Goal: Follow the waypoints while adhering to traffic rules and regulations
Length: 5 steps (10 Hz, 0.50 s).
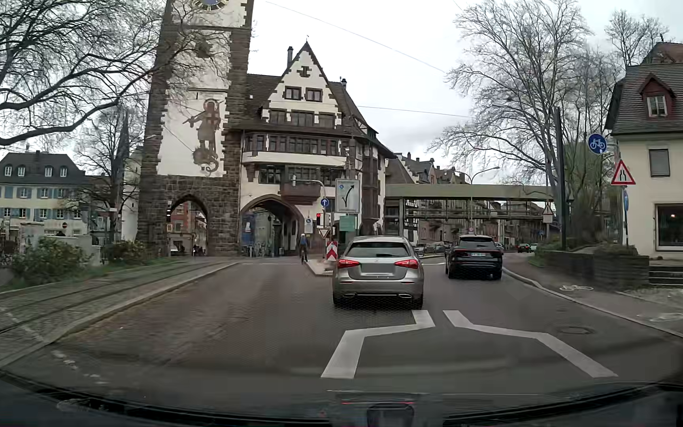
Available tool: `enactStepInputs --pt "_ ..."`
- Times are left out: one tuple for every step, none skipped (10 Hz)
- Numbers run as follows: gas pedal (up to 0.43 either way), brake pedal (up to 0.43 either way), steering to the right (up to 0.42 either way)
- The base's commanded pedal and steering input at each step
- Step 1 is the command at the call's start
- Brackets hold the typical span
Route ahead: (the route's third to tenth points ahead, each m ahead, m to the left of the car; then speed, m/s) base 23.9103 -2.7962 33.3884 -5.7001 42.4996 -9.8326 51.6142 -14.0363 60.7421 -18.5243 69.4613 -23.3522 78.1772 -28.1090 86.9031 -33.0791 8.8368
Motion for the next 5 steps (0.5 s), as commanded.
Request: enactStepInputs --pt "0.157 0.0 0.038" --pt "0.157 0.0 0.039" --pt "0.157 0.0 0.039" --pt "0.157 0.0 0.039" --pt "0.169 0.0 0.039"
